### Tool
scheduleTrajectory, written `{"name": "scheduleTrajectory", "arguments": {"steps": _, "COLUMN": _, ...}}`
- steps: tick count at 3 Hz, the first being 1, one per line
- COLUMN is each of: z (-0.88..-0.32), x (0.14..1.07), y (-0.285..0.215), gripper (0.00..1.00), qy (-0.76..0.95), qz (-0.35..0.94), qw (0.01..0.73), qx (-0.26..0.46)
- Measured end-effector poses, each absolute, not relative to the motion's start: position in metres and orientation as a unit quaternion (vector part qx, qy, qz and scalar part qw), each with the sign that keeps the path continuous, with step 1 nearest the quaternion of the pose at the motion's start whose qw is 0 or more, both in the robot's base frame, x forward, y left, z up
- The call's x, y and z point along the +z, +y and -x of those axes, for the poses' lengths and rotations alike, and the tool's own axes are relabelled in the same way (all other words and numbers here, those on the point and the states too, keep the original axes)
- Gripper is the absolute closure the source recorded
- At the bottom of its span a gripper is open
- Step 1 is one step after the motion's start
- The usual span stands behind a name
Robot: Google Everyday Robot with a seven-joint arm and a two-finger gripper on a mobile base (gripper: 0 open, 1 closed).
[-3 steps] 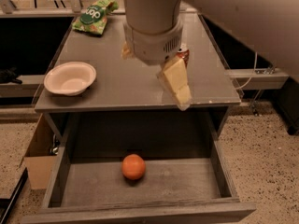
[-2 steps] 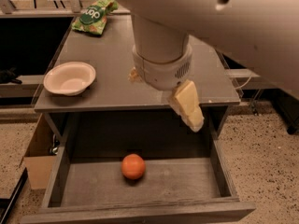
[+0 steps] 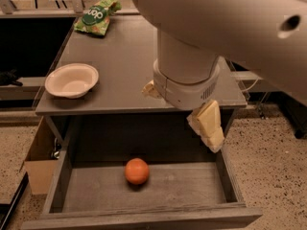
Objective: Pick orange from top drawer and place on counter
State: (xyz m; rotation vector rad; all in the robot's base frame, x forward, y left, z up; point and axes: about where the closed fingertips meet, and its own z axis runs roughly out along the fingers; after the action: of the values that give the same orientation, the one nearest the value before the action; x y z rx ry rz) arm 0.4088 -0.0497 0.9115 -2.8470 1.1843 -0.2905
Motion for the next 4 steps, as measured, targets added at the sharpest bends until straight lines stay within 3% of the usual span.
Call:
{"name": "scheduleTrajectory", "arguments": {"steps": 1, "z": -0.424, "x": 0.9, "y": -0.046, "gripper": 0.0, "qy": 0.38, "qz": 0.921, "qw": 0.028, "qx": -0.083}}
{"name": "scheduleTrajectory", "arguments": {"steps": 2, "z": -0.446, "x": 0.843, "y": -0.085, "gripper": 0.0, "qy": 0.42, "qz": 0.907, "qw": 0.039, "qx": -0.022}}
{"name": "scheduleTrajectory", "arguments": {"steps": 4, "z": -0.442, "x": 0.802, "y": -0.105, "gripper": 0.0, "qy": 0.435, "qz": 0.9, "qw": 0.024, "qx": 0.011}}
